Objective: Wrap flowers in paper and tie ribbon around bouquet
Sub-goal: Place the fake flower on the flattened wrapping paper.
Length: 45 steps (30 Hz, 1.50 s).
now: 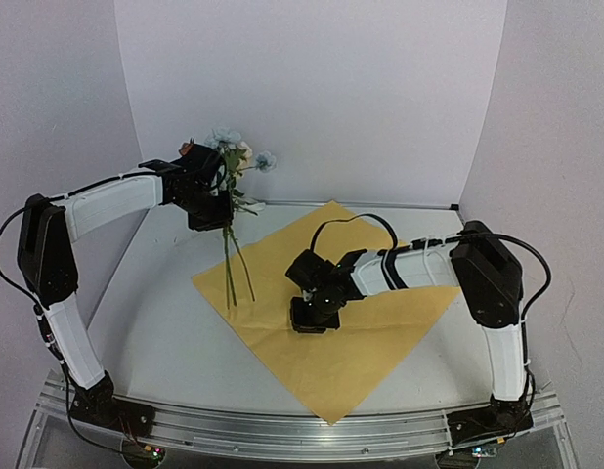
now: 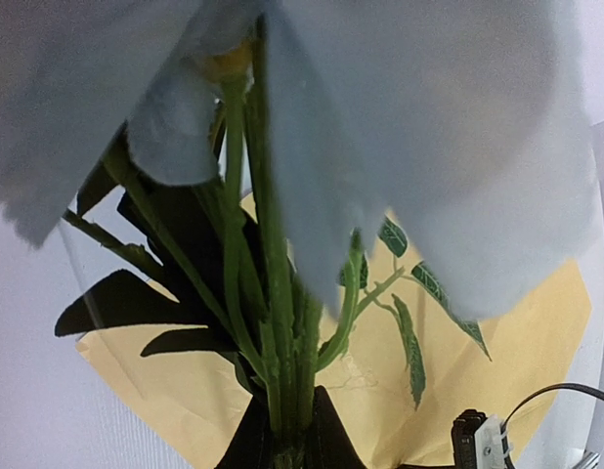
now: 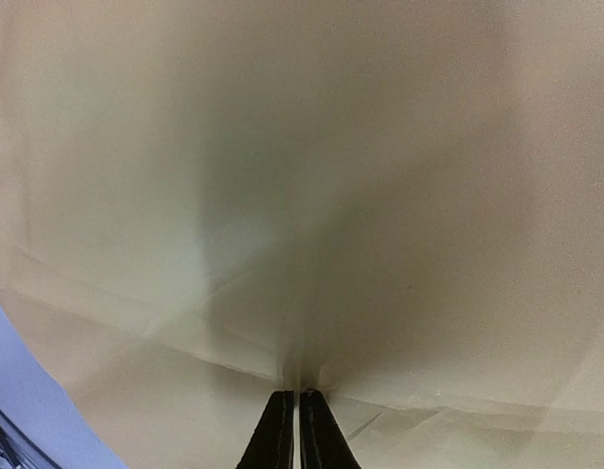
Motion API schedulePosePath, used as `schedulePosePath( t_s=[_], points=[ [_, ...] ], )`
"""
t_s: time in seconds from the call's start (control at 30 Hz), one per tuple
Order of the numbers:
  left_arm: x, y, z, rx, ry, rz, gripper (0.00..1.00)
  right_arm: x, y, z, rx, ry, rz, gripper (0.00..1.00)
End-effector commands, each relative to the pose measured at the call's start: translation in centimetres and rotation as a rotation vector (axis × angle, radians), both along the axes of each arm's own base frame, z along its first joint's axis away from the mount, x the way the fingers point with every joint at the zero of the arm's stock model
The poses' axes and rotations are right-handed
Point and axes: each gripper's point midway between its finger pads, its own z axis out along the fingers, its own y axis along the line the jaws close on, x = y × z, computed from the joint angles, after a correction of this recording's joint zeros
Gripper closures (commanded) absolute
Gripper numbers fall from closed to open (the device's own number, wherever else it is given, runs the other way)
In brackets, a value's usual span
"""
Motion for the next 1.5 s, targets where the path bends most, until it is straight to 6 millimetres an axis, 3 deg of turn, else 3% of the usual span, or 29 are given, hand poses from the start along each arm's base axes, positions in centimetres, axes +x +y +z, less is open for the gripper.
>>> schedulePosePath(
  t_s=[0.0,0.1,0.2,0.4,0.5,0.63,0.77,0.9,1.03,1.17,1.33,1.47],
  points=[
    [1.6,-1.4,3.4,-0.061,-0.095,-0.034,1.0,-3.6,-2.4,-1.6,-0.123,0.042,0.048,0.93],
    [1.2,-2.3,3.0,-0.089,-0.075,-0.069,1.0,-4.7,-3.3,-1.2,-0.121,0.057,0.047,0.93],
    [0.9,-3.7,2.2,-0.121,-0.053,-0.102,1.0,-4.2,-3.4,0.8,-0.085,0.032,0.026,0.87],
    [0.8,-6.7,1.4,-0.191,-0.033,-0.131,1.0,0.1,-2.6,7.3,0.077,-0.05,-0.072,0.8],
    [0.9,-7.6,1.1,-0.232,-0.011,-0.133,1.0,2.3,-4.9,9.4,0.082,-0.118,-0.149,0.77],
    [0.4,-9.6,0.9,-0.267,-0.002,-0.145,1.0,3.1,-11.7,7.3,-0.013,-0.116,-0.261,0.62],
    [-0.2,-12.6,0.0,-0.292,0.012,-0.163,1.0,1.4,-18.4,4.2,-0.12,-0.09,-0.362,0.41],
    [-0.6,-15.2,-0.9,-0.307,0.023,-0.183,1.0,0.1,-22.3,3.5,-0.133,-0.092,-0.453,0.3],
    [-0.9,-18.1,-1.7,-0.311,0.031,-0.22,1.0,-0.8,-25.1,3.2,-0.151,-0.106,-0.515,0.27],
    [-1.1,-21.0,-3.2,-0.311,0.056,-0.264,1.0,-1.6,-26.7,2.5,-0.177,-0.106,-0.546,0.29],
    [-0.7,-23.9,-4.6,-0.309,0.062,-0.293,1.0,-2.7,-27.1,0.9,-0.184,-0.067,-0.568,0.34],
    [-0.5,-24.7,-6.7,-0.293,0.089,-0.293,1.0,-3.2,-26.9,0.8,-0.153,-0.058,-0.58,0.36]
  ],
)
